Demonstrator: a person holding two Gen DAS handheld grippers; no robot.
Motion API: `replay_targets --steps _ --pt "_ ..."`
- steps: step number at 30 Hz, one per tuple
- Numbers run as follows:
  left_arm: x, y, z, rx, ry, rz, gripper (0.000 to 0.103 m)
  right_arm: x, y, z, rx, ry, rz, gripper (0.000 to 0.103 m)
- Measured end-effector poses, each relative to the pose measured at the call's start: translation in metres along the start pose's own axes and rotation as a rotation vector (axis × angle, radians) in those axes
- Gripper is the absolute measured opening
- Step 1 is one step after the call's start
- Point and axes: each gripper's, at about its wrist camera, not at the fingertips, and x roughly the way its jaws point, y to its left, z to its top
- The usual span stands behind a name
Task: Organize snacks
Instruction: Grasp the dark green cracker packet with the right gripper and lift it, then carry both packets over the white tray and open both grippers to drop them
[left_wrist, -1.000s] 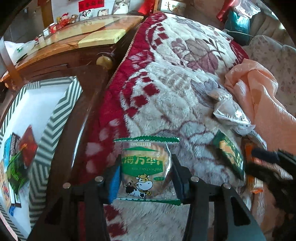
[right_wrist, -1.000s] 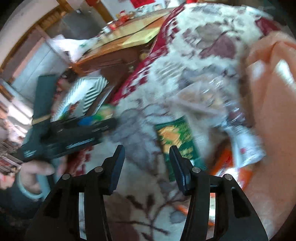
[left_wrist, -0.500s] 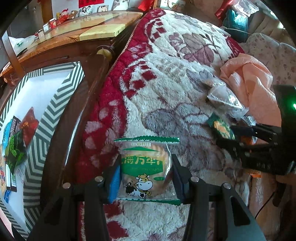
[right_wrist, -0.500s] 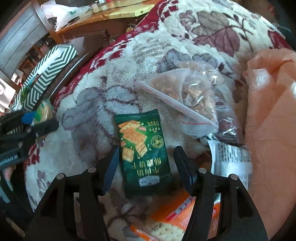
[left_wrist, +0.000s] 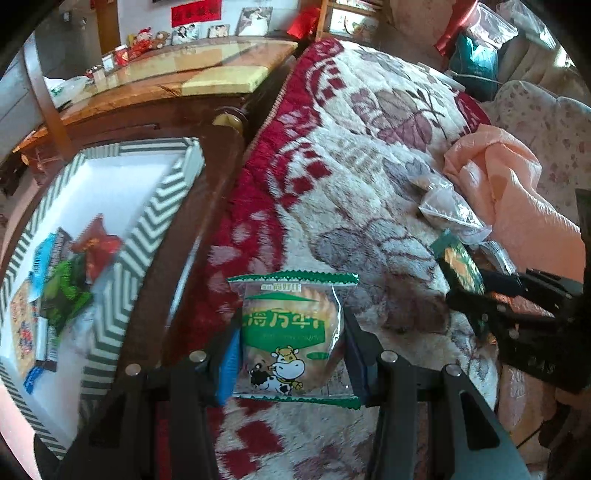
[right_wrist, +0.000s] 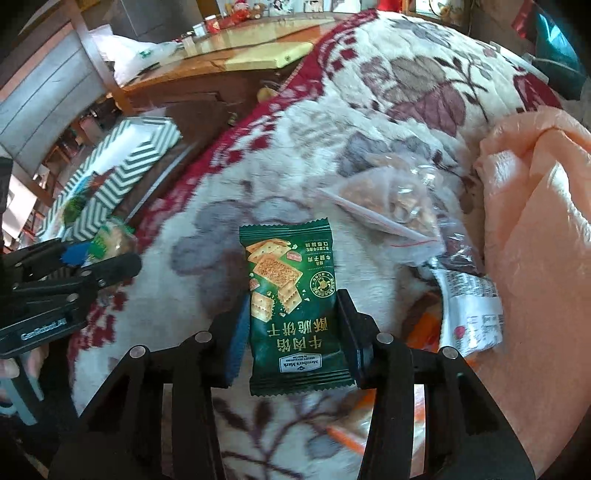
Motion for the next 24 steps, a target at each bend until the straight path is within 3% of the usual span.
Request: replay_targets --steps 24 --pt "-0.051 0.077 -0.014 -0.107 -0.103 0.100 0.051 0.006 0.101 0.015 -0.129 0.011 0.059 0.044"
